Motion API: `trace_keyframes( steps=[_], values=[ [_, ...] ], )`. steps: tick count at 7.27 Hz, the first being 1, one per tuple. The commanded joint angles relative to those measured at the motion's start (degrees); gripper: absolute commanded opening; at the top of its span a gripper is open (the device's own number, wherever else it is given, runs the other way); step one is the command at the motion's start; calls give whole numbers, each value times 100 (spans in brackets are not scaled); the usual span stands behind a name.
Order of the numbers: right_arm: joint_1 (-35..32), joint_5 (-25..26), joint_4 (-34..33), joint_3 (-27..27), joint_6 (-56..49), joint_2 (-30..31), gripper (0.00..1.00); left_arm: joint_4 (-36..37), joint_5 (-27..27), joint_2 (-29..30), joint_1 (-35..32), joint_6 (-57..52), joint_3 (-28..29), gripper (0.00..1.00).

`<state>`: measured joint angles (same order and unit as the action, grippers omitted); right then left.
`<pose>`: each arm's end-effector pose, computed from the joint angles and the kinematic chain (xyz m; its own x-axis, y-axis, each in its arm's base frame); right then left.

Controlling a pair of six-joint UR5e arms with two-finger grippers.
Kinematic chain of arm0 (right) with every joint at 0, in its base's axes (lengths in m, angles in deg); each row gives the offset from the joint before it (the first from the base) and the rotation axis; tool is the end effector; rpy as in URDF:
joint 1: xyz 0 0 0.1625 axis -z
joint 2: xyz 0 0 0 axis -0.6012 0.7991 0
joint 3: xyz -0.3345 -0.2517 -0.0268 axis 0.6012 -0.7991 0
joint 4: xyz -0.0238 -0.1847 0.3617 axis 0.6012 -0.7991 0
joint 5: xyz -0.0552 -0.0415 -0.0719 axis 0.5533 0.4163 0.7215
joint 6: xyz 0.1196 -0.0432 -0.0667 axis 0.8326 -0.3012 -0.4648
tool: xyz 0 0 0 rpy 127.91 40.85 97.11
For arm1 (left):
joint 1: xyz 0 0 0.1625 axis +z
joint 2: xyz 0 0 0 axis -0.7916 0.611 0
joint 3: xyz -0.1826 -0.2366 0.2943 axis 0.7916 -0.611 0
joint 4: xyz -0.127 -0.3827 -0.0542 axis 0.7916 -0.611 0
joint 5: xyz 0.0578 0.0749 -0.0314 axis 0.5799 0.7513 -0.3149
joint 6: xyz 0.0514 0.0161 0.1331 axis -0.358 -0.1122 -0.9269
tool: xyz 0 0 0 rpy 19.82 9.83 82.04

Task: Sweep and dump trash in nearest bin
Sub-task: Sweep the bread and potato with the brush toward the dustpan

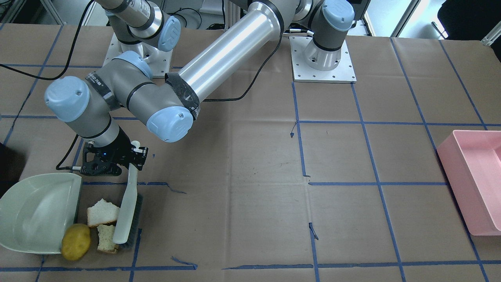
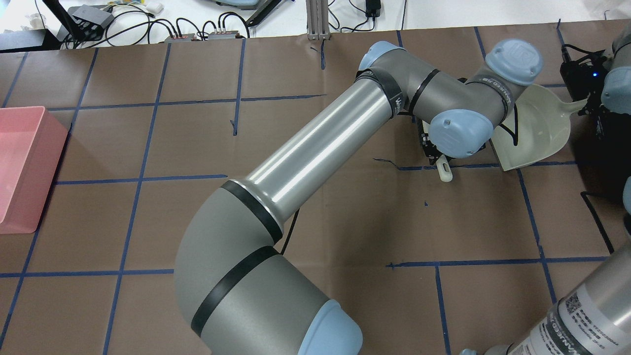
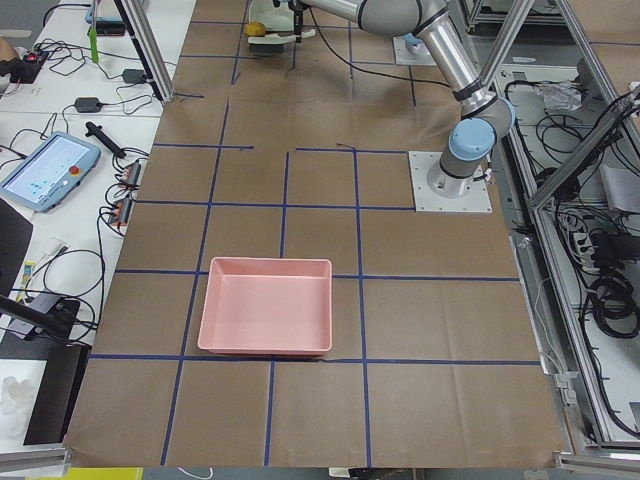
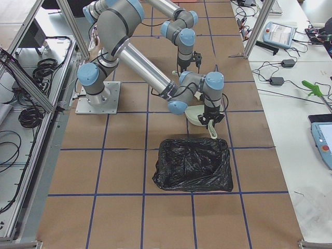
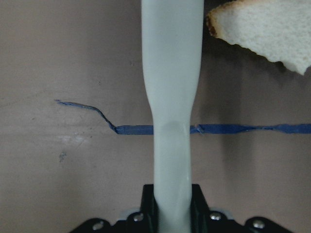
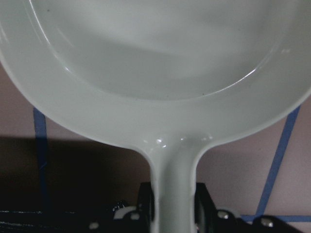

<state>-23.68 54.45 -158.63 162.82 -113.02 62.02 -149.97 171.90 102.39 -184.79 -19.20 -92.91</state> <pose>-0.2304 -0.6476 0.2045 0.1003 -0.9899 0.1000 -0.9749 -0.0777 0.2087 -0.6462 -0.5248 0.1939 -0.9947 0.0309 -0.0981 0.0312 0.9995 -0.0012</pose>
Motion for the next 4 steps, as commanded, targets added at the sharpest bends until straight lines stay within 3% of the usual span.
trace_keyframes(
  steps=[1, 4],
  values=[
    [0, 25, 285, -210, 172, -44, 0, -302, 26, 71, 0, 7, 141, 8],
    [-9, 139, 295, -228, 173, -70, 0, -594, 166, 80, 0, 59, 167, 7]
  ],
)
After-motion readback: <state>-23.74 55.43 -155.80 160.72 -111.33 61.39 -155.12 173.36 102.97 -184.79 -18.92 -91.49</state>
